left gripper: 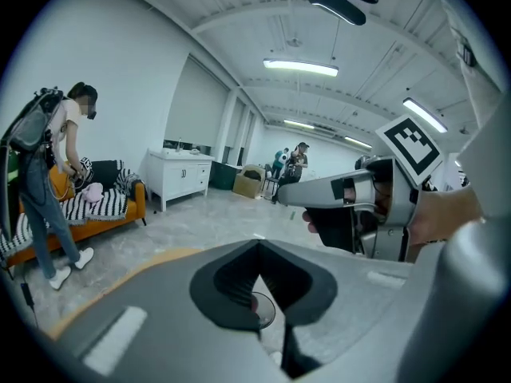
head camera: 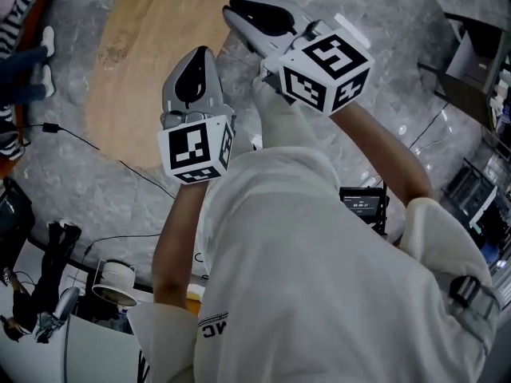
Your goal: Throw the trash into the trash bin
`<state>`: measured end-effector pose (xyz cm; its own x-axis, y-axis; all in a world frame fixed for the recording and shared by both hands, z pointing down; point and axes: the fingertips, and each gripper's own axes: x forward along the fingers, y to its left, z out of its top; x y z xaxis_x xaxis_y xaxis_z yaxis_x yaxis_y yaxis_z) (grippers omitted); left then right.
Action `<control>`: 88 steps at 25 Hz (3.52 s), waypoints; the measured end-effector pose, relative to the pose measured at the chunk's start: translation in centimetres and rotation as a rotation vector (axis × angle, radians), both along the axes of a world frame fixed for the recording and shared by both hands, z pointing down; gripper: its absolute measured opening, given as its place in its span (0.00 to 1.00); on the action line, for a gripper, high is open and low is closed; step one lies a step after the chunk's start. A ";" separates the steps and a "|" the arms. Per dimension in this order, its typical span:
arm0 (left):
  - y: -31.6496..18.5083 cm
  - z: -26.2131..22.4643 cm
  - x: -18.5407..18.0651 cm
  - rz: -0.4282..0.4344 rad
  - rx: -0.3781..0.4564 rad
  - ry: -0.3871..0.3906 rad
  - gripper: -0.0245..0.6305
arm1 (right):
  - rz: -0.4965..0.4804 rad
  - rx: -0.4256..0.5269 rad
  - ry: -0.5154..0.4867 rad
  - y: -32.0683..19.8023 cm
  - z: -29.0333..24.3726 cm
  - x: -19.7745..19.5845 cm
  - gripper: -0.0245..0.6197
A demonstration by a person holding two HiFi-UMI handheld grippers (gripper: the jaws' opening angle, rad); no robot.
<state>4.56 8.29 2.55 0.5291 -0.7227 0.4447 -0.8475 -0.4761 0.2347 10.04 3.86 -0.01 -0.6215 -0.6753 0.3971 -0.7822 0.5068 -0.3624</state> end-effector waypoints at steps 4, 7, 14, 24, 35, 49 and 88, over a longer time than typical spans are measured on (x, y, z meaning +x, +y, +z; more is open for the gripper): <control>0.6 -2.0 -0.7 0.025 0.016 0.017 0.04 | 0.013 0.049 -0.006 1.2 -3.2 -1.3 0.15; 0.6 -4.1 -1.8 0.039 0.033 0.036 0.04 | 0.036 0.080 0.005 1.7 -5.3 -2.2 0.15; 1.3 -6.8 -4.7 0.049 0.068 0.050 0.04 | 0.110 0.104 -0.016 3.2 -7.7 -3.7 0.15; 3.0 -9.6 -7.9 0.074 0.066 0.067 0.04 | 0.128 0.156 -0.030 4.8 -11.2 -6.3 0.15; 5.3 -15.1 -10.0 0.114 0.089 -0.001 0.04 | -0.016 0.191 0.068 7.8 -12.9 -10.6 0.15; 9.4 -14.3 -10.9 0.100 0.082 -0.001 0.04 | -0.010 0.100 0.023 14.4 -10.5 -13.3 0.07; 12.0 -13.7 -11.7 0.122 0.131 -0.030 0.04 | 0.029 0.192 0.105 17.0 -10.6 -14.2 0.05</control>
<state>-7.12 20.24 -11.11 0.6044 -0.7068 0.3677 -0.7872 -0.6008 0.1392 -4.12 20.89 -10.65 -0.5625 -0.7620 0.3208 -0.8260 0.5352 -0.1769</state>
